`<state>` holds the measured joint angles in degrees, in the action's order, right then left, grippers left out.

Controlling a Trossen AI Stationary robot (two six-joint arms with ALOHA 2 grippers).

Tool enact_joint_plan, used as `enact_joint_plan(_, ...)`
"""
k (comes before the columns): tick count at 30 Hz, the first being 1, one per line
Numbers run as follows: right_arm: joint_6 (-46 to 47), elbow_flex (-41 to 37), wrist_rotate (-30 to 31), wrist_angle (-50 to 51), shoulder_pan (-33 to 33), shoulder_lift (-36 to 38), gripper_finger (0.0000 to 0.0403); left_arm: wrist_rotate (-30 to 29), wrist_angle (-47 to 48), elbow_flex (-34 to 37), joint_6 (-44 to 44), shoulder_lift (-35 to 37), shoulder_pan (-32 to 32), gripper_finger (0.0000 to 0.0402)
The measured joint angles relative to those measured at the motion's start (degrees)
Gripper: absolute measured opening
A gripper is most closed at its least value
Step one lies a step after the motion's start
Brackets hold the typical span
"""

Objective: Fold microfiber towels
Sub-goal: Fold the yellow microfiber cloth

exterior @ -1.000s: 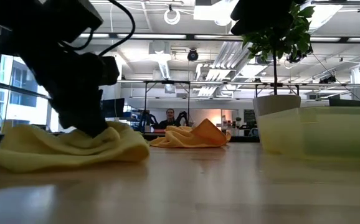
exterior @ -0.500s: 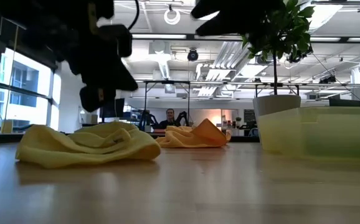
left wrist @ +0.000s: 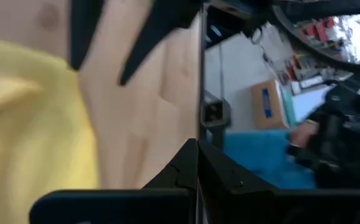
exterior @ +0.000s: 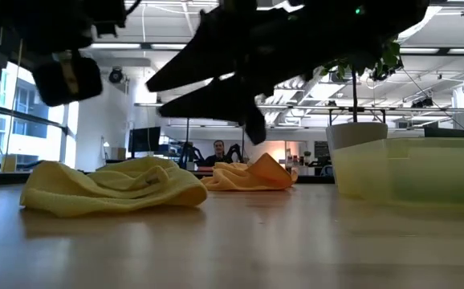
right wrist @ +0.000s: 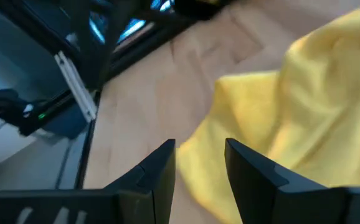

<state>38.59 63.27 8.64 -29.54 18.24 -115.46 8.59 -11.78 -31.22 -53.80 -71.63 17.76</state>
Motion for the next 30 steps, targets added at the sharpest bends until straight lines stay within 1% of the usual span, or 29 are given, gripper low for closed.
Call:
enact_joint_plan(3, -1.54, 3.83, -1.81, 1.31, -0.24, -3.44, 0.0129, -0.15, 0.10, 0.03, -2.95, 0.95, 3.05, 0.0000)
enact_joint_plan(6, -4.28, 7.90, -1.76, 6.48, -0.28, -6.10, 0.0129, -1.32, 0.15, 0.02, -5.29, 1.28, 5.68, 0.0000)
enact_joint_plan(12, -9.56, 15.58, -1.65, 27.74, -1.01, -10.02, 0.0129, -4.06, 0.05, 0.02, -7.70, 1.28, 9.86, 0.0000)
enact_joint_plan(17, -12.98, 19.72, -1.62, 41.24, -1.40, -10.14, 0.0129, -6.31, 0.08, 0.02, -8.56, 1.28, 12.31, 0.0000)
enact_joint_plan(23, -23.14, 25.54, -1.45, 59.55, -1.38, -9.94, 0.0129, -6.50, 0.42, 0.02, -8.30, 1.28, 13.48, 0.0000)
enact_joint_plan(27, -26.49, 29.78, -0.65, 71.65, -1.38, -10.16, 0.0129, -6.54, 0.42, 0.02, -6.13, 1.28, 13.49, 0.0001)
enact_joint_plan(30, -28.73, 32.55, -0.63, 76.46, -1.34, -9.58, 0.0129, -8.08, 0.42, 0.02, -4.20, 1.27, 13.46, 0.0009)
